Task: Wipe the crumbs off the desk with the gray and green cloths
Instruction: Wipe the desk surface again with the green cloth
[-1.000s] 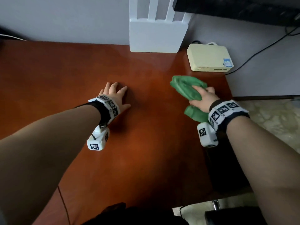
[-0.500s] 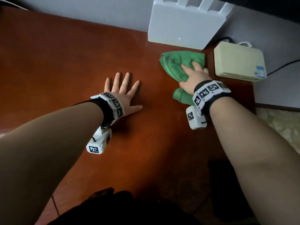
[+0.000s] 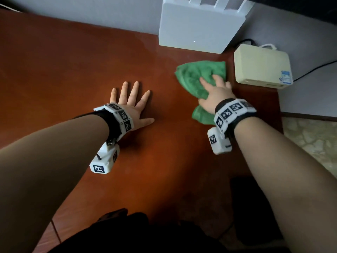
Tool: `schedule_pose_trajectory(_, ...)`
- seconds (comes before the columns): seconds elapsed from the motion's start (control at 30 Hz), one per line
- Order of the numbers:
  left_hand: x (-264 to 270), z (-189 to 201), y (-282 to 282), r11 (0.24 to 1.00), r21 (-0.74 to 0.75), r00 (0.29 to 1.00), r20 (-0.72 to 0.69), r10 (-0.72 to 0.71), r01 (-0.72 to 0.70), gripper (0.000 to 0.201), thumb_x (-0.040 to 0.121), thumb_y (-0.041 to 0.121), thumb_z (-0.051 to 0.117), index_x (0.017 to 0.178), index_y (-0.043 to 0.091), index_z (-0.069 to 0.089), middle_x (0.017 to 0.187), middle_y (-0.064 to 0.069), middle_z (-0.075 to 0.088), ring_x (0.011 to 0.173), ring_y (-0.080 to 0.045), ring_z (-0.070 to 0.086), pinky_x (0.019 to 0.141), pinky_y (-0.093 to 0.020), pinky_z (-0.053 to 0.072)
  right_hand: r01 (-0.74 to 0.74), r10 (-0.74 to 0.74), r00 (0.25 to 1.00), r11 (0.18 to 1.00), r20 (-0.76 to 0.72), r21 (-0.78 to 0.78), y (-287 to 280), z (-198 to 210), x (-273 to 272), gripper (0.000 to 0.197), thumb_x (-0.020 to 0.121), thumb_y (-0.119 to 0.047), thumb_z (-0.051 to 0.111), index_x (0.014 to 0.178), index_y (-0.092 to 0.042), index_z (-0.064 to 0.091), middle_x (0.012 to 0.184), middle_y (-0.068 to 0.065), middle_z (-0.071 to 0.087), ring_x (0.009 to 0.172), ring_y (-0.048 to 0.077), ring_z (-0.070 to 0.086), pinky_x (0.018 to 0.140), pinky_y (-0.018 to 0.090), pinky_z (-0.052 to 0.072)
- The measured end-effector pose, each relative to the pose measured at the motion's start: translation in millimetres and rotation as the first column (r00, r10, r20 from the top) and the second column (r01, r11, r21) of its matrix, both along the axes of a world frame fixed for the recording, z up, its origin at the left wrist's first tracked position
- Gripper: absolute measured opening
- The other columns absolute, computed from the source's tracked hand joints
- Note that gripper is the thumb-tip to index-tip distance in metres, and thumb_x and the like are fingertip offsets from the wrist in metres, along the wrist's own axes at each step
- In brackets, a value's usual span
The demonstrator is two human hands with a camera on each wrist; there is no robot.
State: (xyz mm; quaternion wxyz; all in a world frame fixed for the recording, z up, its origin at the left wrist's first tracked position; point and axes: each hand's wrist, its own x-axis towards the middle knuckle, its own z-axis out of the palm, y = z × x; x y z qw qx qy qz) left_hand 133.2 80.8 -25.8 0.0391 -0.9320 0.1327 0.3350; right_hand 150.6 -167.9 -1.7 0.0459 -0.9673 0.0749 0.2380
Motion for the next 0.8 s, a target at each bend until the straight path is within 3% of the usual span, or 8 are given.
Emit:
schedule_pose_trajectory(0.1,-1,2,0,1.000,-0.003,1.000,0.009,0.004,-0.004,0.087,0.084,0.072,0.029,0.143,0.036,-0.022,0.150,-0.002,-0.033,0.139,-0.030,-0.028,0.114,-0.053,-0.010,-0.312,0.322,0.942,0.944,-0.094,0.109,0,11,-38,0.066,0.086,-0.029,0.057,0.142,-0.047,0.026,0.156,-0.009,0.007,0.138,0.030,0.016,0.114,0.036,0.022)
schedule_pose_trajectory(0.17,-1,3,-1,1.000,-0.004,1.000,0.006,0.004,-0.004,0.087,0.083,0.072,0.030,0.143,0.036,-0.022,0.151,-0.002,-0.033,0.139,-0.030,-0.027,0.114,-0.053,-0.010,-0.376,0.403,0.898,0.912,-0.176,0.165,-12,23,-44,0.063,0.085,-0.023,0.059,0.138,-0.046,0.035,0.155,-0.010,0.014,0.139,0.025,0.019,0.115,0.033,0.019)
schedule_pose_trajectory(0.23,-1,4,-1,1.000,-0.001,1.000,-0.003,0.008,-0.008,0.087,0.084,0.072,0.030,0.143,0.036,-0.022,0.150,-0.002,-0.033,0.139,-0.030,-0.028,0.114,-0.053,-0.010,-0.274,0.288,0.956,0.945,-0.060,0.178,-25,27,-32,0.061,0.084,-0.020,0.061,0.137,-0.043,0.041,0.155,-0.006,0.020,0.140,0.023,0.023,0.116,0.031,0.019)
schedule_pose_trajectory(0.3,0,5,-1,1.000,0.004,1.000,-0.012,0.010,-0.010,0.087,0.084,0.072,0.030,0.143,0.036,-0.022,0.150,-0.002,-0.034,0.139,-0.030,-0.028,0.114,-0.052,-0.011,-0.019,-0.004,0.993,0.980,0.116,0.197,-33,22,-13,0.061,0.087,-0.023,0.059,0.140,-0.040,0.036,0.157,-0.002,0.015,0.141,0.027,0.020,0.116,0.031,0.018)
schedule_pose_trajectory(0.4,-1,5,-1,1.000,0.002,1.000,-0.016,0.010,-0.010,0.087,0.084,0.072,0.030,0.143,0.036,-0.022,0.150,-0.002,-0.034,0.139,-0.030,-0.028,0.114,-0.052,-0.011,0.199,-0.201,0.977,0.979,0.075,0.037,-19,3,-6,0.062,0.090,-0.035,0.051,0.144,-0.045,0.023,0.158,-0.008,0.003,0.138,0.031,0.017,0.112,0.040,0.023)
schedule_pose_trajectory(0.47,-1,4,-1,1.000,-0.003,1.000,-0.013,0.009,-0.009,0.087,0.084,0.072,0.030,0.143,0.036,-0.022,0.150,-0.002,-0.034,0.139,-0.030,-0.028,0.113,-0.052,-0.011,0.093,-0.092,0.995,0.996,0.048,-0.019,-5,-1,-18,0.063,0.089,-0.037,0.051,0.143,-0.049,0.020,0.157,-0.011,0.002,0.138,0.030,0.016,0.110,0.044,0.025)
schedule_pose_trajectory(0.63,0,1,0,1.000,-0.026,1.000,0.017,0.007,-0.006,0.087,0.083,0.072,0.030,0.144,0.036,-0.021,0.151,-0.002,-0.033,0.139,-0.030,-0.027,0.113,-0.053,-0.010,-0.312,0.323,0.945,0.939,-0.057,0.148,-1,14,-37,0.063,0.084,-0.025,0.058,0.139,-0.046,0.035,0.156,-0.010,0.013,0.138,0.027,0.018,0.115,0.036,0.022)
schedule_pose_trajectory(0.8,1,0,1,1.000,-0.007,1.000,0.002,-0.004,0.004,0.087,0.083,0.072,0.029,0.143,0.036,-0.023,0.150,-0.002,-0.035,0.139,-0.031,-0.029,0.114,-0.053,-0.011,0.188,-0.193,0.979,0.980,0.062,0.071,-13,18,18,0.061,0.087,-0.028,0.051,0.143,-0.039,0.031,0.156,-0.002,0.012,0.140,0.032,0.019,0.114,0.037,0.021)
